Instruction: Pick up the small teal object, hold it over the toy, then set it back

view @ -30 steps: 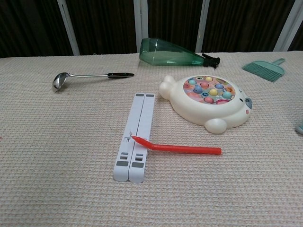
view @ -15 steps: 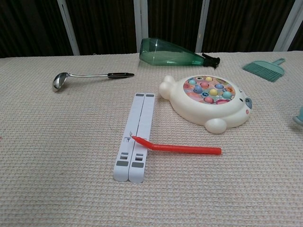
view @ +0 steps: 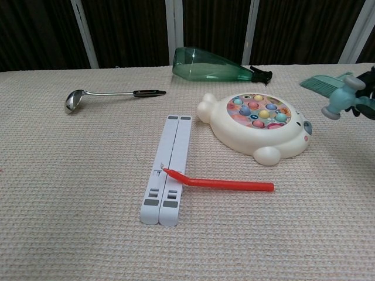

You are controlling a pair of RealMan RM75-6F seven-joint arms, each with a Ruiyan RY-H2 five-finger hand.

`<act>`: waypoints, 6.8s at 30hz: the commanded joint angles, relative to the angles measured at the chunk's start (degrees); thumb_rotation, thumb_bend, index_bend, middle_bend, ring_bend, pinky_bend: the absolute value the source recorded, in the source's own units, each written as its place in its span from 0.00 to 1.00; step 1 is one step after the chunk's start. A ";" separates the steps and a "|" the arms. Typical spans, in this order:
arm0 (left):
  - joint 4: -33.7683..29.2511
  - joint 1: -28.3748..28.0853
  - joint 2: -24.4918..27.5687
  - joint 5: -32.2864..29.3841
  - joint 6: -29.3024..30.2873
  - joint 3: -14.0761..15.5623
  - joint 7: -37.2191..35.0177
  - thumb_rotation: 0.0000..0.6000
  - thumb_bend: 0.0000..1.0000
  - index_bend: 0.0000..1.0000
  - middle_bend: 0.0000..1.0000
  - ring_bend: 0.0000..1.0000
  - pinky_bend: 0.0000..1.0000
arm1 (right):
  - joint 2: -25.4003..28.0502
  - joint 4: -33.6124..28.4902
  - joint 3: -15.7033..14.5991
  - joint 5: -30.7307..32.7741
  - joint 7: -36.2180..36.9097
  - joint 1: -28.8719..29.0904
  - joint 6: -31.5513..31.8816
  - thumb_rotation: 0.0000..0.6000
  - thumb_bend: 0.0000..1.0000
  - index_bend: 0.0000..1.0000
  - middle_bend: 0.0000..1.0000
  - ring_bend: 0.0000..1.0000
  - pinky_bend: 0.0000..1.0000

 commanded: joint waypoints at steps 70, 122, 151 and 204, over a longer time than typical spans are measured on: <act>6.83 -2.38 -1.54 -3.56 -4.34 -0.79 -6.51 1.00 0.09 0.06 0.01 0.00 0.00 | -5.57 -8.51 -1.66 38.96 -46.73 24.13 -3.56 1.00 0.85 0.97 0.83 0.65 0.44; -2.91 -0.35 1.99 -1.34 -0.10 0.43 1.09 1.00 0.09 0.06 0.01 0.00 0.00 | -14.21 30.16 -5.11 14.94 3.57 4.34 -13.57 1.00 0.82 0.65 0.63 0.42 0.34; -1.40 -1.04 1.05 -2.36 -1.70 0.12 0.17 1.00 0.09 0.06 0.01 0.00 0.00 | -10.94 25.67 -2.06 19.15 -2.12 4.98 -18.94 1.00 0.41 0.46 0.50 0.33 0.29; -0.42 -1.14 0.30 -4.13 -2.61 0.18 -0.25 1.00 0.09 0.05 0.01 0.00 0.00 | -5.20 17.81 -4.74 38.94 -20.51 13.32 -22.59 1.00 0.41 0.15 0.28 0.08 0.02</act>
